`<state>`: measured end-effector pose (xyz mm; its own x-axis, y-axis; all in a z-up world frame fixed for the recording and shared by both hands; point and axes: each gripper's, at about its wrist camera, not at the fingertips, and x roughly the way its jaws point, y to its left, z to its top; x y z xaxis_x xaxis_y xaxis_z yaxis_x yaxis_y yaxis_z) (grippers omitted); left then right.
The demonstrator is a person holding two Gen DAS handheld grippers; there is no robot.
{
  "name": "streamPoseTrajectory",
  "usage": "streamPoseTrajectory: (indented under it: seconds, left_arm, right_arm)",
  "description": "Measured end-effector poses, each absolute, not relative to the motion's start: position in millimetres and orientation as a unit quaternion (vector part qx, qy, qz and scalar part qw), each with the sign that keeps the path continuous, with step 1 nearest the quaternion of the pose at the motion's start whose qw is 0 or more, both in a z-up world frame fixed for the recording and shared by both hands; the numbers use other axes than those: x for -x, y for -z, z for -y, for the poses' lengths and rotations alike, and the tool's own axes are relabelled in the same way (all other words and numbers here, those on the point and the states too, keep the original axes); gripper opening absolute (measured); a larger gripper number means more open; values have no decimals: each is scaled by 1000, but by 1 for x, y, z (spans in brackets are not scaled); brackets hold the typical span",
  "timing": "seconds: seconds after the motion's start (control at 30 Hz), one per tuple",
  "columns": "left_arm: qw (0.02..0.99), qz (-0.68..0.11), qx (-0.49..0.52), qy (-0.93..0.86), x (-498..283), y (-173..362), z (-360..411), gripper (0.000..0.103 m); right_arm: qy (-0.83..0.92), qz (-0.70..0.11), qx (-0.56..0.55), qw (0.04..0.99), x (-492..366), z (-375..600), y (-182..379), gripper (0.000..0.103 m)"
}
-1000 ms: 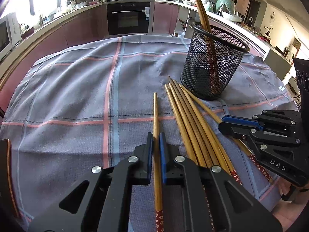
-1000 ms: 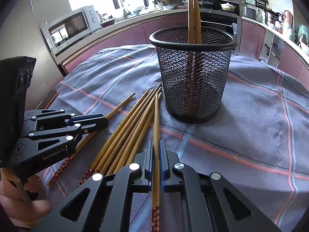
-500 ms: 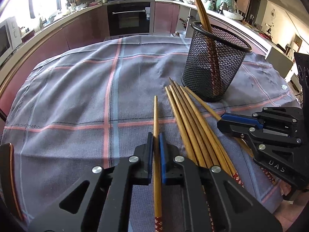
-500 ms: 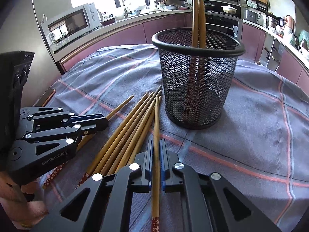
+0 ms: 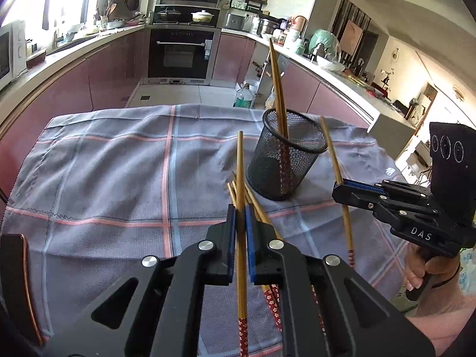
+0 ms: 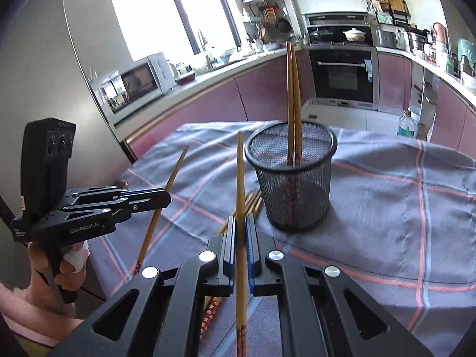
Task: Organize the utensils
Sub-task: 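Lift the chopstick upright with the right gripper and lower it into the mesh cup, then open the right gripper to drop the chopstick into the cup and withdraw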
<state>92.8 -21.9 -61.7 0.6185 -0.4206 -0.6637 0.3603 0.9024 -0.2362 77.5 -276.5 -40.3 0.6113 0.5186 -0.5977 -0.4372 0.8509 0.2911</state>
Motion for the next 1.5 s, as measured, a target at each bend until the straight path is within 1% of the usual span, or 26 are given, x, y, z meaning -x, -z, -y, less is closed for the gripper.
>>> streamPoseTrajectory:
  seconds: [0.33,0.67,1.1,1.33,1.5]
  left_arm:
    - [910,-316,72,257,-77,6,10,7]
    - [920,-269,98,266,-88,-36,13,7]
    - [933,-226,83,268,-110,-80,34,7]
    - [939,-205,77,266,-123,-103,43,7]
    - [940,-210,62,262,-132,-104,56,7]
  right_arm:
    - [-275,-292,-69,913,-71,292,5,5]
    - [-268,-245,-64,930,-75,305,-27,5]
    - [-249,-192,-54,948,-90,315,-68,5]
    - [-236,-176,-50,954,-103,319,-80,5]
    - [-224,-188,-41,955,-118,316,-74,5]
